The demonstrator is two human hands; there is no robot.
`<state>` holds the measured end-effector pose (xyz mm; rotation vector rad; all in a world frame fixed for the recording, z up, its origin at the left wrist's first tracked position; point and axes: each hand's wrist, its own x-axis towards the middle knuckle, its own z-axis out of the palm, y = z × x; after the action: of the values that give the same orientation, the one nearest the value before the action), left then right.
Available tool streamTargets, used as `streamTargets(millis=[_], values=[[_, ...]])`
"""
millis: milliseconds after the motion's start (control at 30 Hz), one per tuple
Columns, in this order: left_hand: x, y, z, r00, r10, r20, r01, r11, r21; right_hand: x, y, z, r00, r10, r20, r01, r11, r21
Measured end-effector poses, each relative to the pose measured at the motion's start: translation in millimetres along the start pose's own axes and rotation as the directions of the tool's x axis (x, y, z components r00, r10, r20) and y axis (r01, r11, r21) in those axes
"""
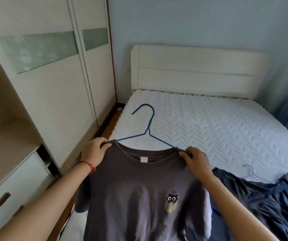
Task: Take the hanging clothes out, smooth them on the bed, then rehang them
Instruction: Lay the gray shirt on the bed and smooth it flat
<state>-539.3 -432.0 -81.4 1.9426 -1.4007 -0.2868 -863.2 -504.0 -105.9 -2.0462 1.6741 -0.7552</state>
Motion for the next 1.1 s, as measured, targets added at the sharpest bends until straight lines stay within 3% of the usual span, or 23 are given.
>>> streamTargets(millis=[167,333,633,800,967,1100], values=[[29.8,-41.3,65.8,0.990,-0.072,0.118,0.052,0.985,0.163,36.2,52.8,65.0,0.991,0.056,0.119,-0.045,0.995,-0.093],[61.7,-87.6,126.4,0.984,-0.079,0.160,0.043,0.975,0.219,61.9,91.8,128.1,0.984,0.094,0.150,-0.071,0.986,-0.152],[124.5,-159.7,231.6,0.997,-0.030,0.073,0.012,0.970,0.243,119.9,145.3,219.8,0.989,0.132,0.067,-0.115,0.968,-0.221],[145.4,-192.7,285.4,0.998,-0.060,0.033,0.045,0.939,0.341,147.8,167.8,267.7,0.961,0.268,0.070,-0.241,0.934,-0.263],[81.4,-242.1,317.7,0.970,-0.187,0.158,0.135,0.947,0.292,95.8,197.5,311.5,0.884,0.428,0.185,-0.407,0.902,-0.144],[-26.9,-287.5,312.8,0.949,-0.267,0.169,0.220,0.942,0.254,-5.3,219.1,317.8,0.845,0.512,0.155,-0.516,0.857,-0.017]])
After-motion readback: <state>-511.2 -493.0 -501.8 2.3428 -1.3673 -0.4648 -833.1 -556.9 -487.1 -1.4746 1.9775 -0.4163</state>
